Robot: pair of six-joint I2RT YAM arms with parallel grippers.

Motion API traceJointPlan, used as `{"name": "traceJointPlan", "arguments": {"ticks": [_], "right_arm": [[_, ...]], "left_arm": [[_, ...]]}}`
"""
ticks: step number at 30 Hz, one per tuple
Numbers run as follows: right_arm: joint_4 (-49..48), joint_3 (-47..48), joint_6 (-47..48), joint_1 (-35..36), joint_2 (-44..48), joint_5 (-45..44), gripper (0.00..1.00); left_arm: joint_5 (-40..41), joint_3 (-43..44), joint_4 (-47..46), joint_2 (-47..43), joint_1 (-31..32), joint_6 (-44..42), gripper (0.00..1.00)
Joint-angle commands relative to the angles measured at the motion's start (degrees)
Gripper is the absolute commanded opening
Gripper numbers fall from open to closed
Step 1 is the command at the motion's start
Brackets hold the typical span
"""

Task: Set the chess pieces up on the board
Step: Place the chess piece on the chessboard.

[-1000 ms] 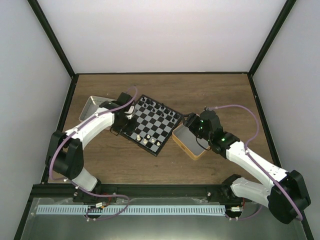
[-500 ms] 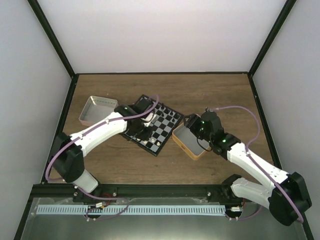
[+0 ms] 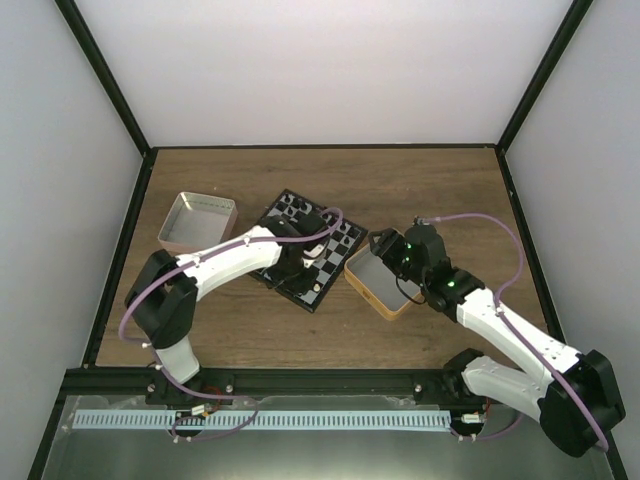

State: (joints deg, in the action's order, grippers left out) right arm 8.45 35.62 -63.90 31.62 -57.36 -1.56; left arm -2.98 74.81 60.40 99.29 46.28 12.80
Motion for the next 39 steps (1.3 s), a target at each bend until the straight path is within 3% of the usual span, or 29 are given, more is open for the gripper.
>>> {"name": "traceJointPlan", "arguments": {"ticks": [1,19,30,36,39], "right_arm": [[0.6,-0.5,0.3,-0.4,1.2,-1.4,0.65],[0.9,-0.8,0.4,-0.6,1.5,-1.4,0.65],[0.7,-0.8,0.2,-0.7,1.4,-1.2,0.65],[0.5,-1.0,0.2,-0.7,1.2,-0.9,0.65],[0.6,-1.1,1.0,-0.7,1.4,-1.4,0.65]], "left_arm": [[1.6,1.9,1.1,1.8,0.8,-0.3,0.06],[5.8,3.6,-0.4,8.0,0.8,-2.0,0.07],[5.7,3.7,-0.7,8.7,0.6,-2.2,0.23],[3.5,4.3,-1.7,7.3,0.6,-2.3,0.26],[4.0,4.1,-1.5,6.1,0.5,-2.2,0.33]]}}
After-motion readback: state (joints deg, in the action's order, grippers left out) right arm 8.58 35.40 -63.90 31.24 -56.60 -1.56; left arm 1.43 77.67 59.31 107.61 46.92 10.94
